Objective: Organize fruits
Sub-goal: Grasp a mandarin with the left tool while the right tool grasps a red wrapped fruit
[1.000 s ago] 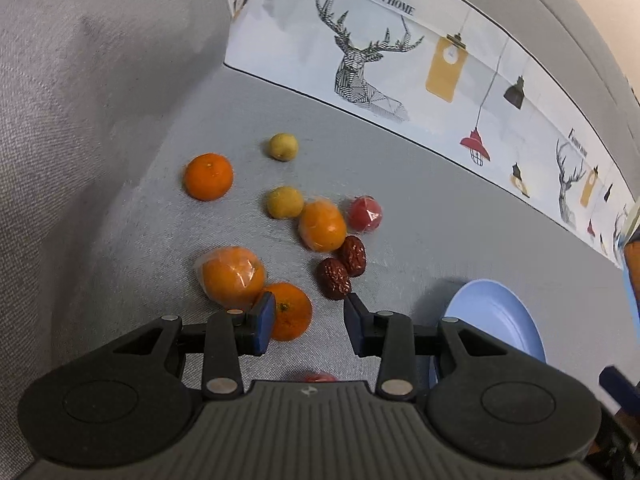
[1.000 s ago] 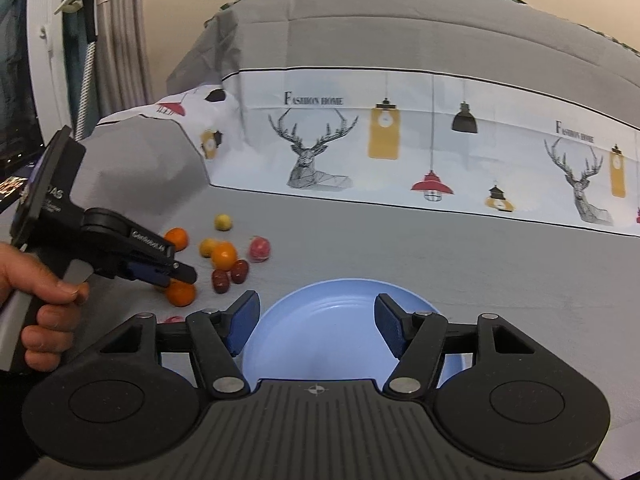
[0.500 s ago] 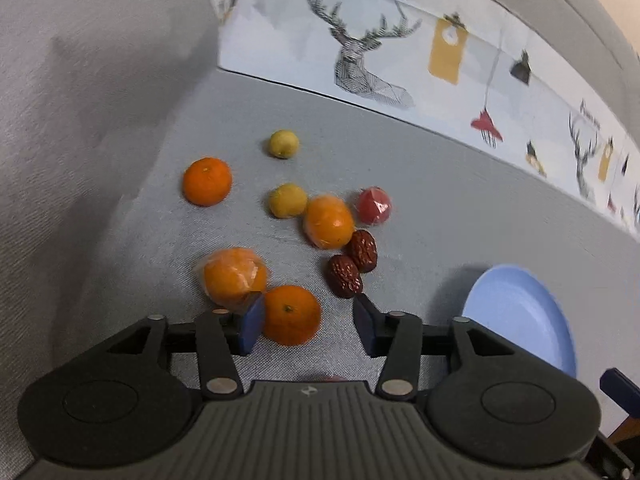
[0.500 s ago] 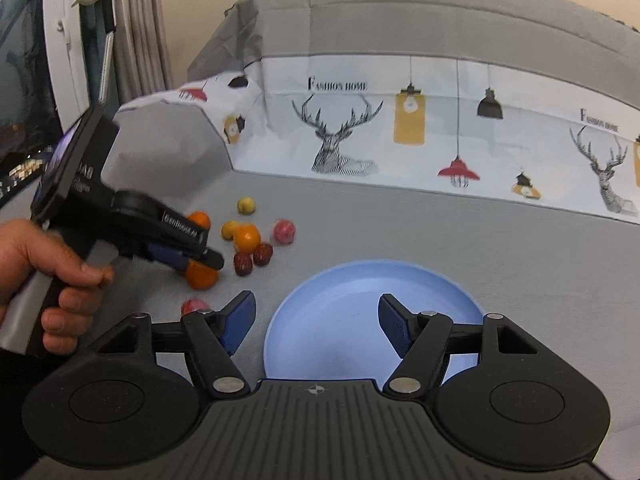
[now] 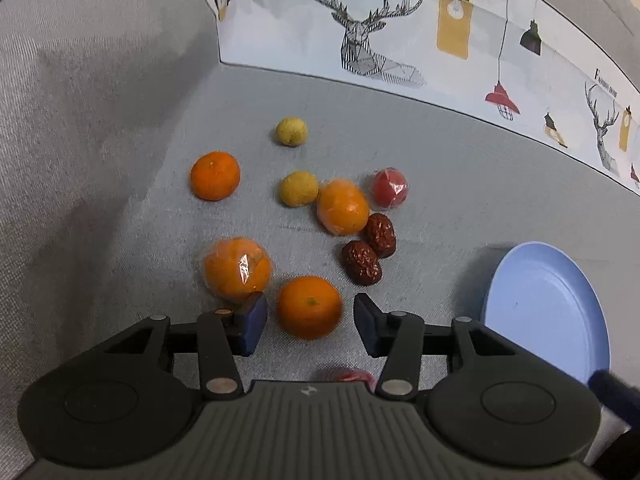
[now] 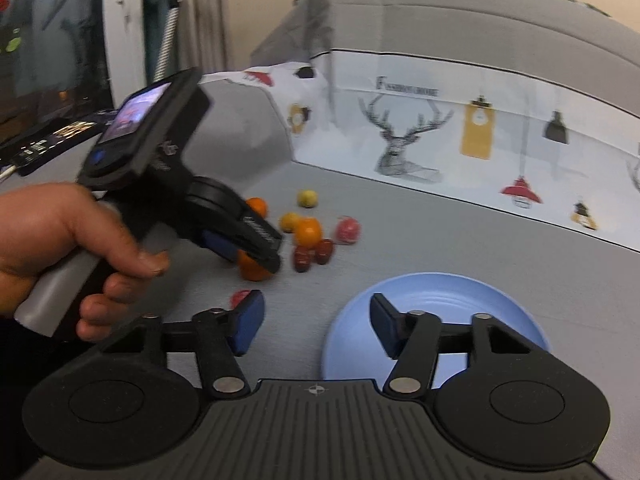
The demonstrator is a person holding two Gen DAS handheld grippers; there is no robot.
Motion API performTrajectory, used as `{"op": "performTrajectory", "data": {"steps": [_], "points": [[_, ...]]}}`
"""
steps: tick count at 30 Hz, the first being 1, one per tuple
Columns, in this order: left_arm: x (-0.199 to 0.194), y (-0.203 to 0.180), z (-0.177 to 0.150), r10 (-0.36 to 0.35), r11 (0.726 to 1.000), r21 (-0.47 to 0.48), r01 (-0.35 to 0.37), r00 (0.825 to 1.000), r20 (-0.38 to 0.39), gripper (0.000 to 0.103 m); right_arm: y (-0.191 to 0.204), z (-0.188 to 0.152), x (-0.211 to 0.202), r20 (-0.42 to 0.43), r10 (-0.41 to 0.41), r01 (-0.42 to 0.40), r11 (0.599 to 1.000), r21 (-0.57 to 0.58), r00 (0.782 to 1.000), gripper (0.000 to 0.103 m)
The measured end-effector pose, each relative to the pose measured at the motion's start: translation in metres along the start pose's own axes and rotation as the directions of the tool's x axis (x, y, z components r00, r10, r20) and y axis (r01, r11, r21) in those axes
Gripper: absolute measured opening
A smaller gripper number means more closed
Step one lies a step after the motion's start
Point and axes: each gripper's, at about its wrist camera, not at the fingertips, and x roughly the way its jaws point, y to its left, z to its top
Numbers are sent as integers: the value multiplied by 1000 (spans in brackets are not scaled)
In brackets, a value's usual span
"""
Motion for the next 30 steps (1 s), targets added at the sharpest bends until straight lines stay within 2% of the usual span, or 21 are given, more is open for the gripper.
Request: {"op": "performTrajectory", "data": {"steps": [3, 5, 13, 15, 21, 23, 24, 25, 30], "points": [[1, 7, 1, -18, 999, -33, 18, 1000, -15, 40, 8, 2, 8, -5, 29, -29, 999, -14, 1000, 56], [-1, 12, 2, -33, 998, -58, 31, 999, -18, 39, 13, 2, 16, -12, 37, -37, 999, -22, 999, 56], [-19, 32, -1, -150, 980, -133, 147, 989, -14, 38, 26, 6, 62, -29, 56, -57, 998, -32, 998, 60], [-22, 33, -2, -156, 979, -134, 154, 988, -9, 38, 28, 5, 74, -40, 70, -71, 997, -42, 997, 63], [-22, 33, -2, -157, 980, -122, 156, 988, -3, 38, 37, -5, 103, -109, 95, -101, 993, -55, 989, 63], [-21, 31, -2, -151, 982, -116, 149, 989, -8, 38, 40, -7, 109, -128, 92, -102, 992, -72, 987, 52], [-20, 30, -2, -147, 983, -110, 146, 989, -8, 38, 41, -7, 111, -135, 95, -107, 991, -81, 986, 38], [-20, 29, -2, -142, 985, -101, 141, 990, -7, 38, 42, -7, 112, -140, 98, -111, 990, -86, 985, 33], [-27, 25, -3, -137, 988, -72, 139, 990, 28, 38, 39, -2, 100, -117, 108, -118, 990, -80, 987, 33]]}}
